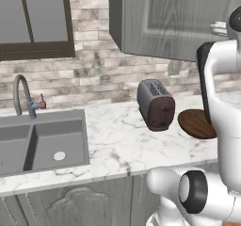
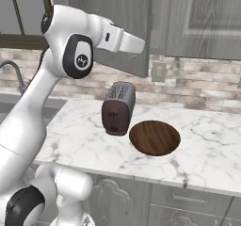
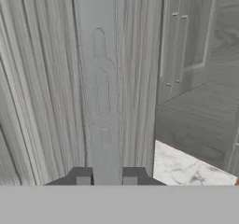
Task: Open the cabinet and setup a tea strainer by placing it in the bowl upright.
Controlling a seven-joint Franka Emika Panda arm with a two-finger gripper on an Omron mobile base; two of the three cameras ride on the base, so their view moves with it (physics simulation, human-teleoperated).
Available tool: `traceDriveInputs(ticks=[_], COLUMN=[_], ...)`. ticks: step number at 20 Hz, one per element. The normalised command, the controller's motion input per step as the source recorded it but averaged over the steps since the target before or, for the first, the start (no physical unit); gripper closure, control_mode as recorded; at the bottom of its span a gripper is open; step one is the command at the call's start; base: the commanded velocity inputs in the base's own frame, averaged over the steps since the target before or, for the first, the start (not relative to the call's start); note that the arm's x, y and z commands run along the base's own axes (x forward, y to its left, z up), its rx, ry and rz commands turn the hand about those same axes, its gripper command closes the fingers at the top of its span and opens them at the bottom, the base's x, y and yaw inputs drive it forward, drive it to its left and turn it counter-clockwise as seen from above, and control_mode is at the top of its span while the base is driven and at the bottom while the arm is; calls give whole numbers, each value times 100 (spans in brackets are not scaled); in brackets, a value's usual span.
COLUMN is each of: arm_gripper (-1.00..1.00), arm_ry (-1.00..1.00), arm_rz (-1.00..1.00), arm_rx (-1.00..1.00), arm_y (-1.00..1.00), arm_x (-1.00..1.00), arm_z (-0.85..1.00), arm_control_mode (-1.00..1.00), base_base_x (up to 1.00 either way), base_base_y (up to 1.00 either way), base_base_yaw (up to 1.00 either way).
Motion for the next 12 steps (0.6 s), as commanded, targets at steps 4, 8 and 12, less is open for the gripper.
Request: traceDriveInputs(ticks=[4, 8, 12], arm_gripper=[100, 100, 100], arm_ry=[0, 0, 0], arm_rz=[0, 0, 0], arm_rx=[0, 0, 0], arm_y=[35, 40, 50], arm_x=[-78, -77, -78], arm_z=[0, 0, 0], arm_control_mode=[-100, -100, -100], base_base_x=[0, 0, 0], base_base_y=[0, 0, 0], base_base_yaw=[0, 0, 0])
